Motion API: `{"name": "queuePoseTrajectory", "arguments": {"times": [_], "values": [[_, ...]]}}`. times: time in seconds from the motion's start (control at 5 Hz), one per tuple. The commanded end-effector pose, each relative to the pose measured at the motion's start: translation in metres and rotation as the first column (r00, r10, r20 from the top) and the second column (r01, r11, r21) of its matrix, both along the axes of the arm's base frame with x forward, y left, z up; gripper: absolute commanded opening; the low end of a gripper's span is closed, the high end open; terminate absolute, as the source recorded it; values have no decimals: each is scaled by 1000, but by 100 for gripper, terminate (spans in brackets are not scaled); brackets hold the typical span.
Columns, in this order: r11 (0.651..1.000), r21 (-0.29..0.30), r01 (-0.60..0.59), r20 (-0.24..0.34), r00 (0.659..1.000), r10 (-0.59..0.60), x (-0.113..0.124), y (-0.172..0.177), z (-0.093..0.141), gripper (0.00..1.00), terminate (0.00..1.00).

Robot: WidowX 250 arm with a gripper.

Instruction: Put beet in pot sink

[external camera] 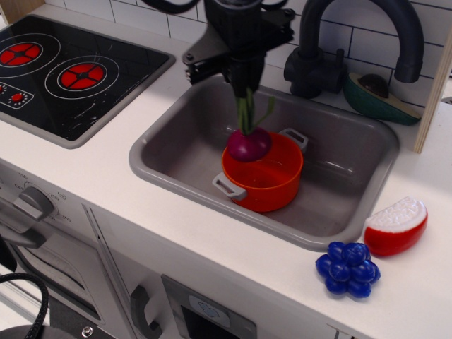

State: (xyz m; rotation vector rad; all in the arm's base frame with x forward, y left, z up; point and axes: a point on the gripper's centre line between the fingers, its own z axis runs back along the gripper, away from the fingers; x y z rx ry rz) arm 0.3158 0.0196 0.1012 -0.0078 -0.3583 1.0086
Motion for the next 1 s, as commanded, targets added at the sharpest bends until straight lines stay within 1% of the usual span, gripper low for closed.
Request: {"name": "queuePoseTrajectory", "arguments": {"times": [0.0,0.2,0.4,0.6,0.8], "values": [[998,55,-16,32,999,14,10,-7,-1,0,0],[997,80,-3,11,1000,2,9,-10,-8,100,0],[998,69,-14,2,1000,14,8,-10,-8,100,0],[997,66,-35,10,999,34,8,-8,-1,100,0],[997,70,-41,12,999,41,6,-7,12,100,0]]}}
